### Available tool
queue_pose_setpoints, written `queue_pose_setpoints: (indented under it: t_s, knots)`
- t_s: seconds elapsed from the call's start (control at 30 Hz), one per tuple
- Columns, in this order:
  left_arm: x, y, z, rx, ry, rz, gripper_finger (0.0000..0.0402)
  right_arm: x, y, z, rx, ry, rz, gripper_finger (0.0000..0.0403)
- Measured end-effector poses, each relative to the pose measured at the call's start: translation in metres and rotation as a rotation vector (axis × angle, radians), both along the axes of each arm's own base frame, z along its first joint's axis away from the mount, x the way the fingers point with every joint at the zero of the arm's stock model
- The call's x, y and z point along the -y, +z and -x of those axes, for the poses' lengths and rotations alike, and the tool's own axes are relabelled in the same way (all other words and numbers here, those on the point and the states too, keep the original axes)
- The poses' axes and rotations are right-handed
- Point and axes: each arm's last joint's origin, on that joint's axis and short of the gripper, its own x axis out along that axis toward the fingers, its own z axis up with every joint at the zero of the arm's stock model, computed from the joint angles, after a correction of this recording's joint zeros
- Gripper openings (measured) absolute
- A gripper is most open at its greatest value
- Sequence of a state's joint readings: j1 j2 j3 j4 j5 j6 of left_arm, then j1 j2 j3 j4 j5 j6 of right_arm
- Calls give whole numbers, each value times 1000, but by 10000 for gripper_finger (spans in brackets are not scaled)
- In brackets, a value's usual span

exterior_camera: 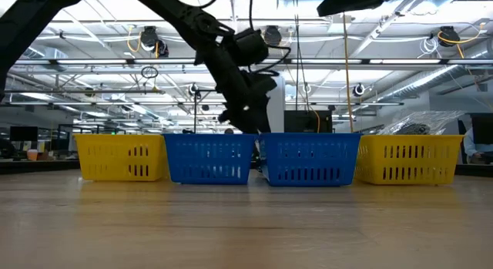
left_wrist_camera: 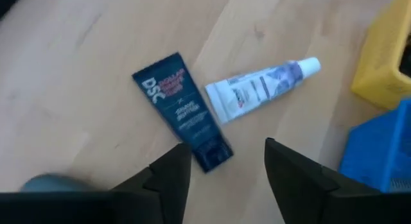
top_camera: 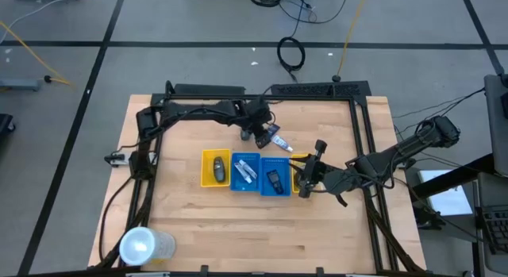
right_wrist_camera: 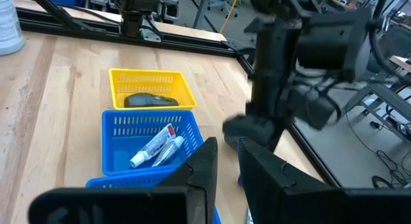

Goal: Pick & Place Travel size toiletries
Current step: Put the blue shaving cream into the right blue basket

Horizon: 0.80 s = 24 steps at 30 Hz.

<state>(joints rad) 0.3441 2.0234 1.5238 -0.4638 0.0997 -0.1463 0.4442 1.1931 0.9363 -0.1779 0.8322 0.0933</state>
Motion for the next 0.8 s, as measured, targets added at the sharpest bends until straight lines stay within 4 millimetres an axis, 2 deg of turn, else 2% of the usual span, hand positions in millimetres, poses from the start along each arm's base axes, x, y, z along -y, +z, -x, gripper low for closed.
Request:
queue_pose_setpoints:
  t_s: [0.23, 0.4, 0.67, 0.8]
  knots:
    - [1, -21, -7, -30, 70, 10, 200, 1, -9, 1, -8, -1, 3, 54]
    - [0, -20, -9, -15, 103, -11, 200, 1, -16, 2, -3, -1, -1, 54]
    - [0, -21, -8, -18, 151, 15, 200, 0, -13, 0, 25, 4, -3, 54]
    - [1, -28, -10, -37, 173, 12, 200, 0, -12, 0, 26, 7, 1, 54]
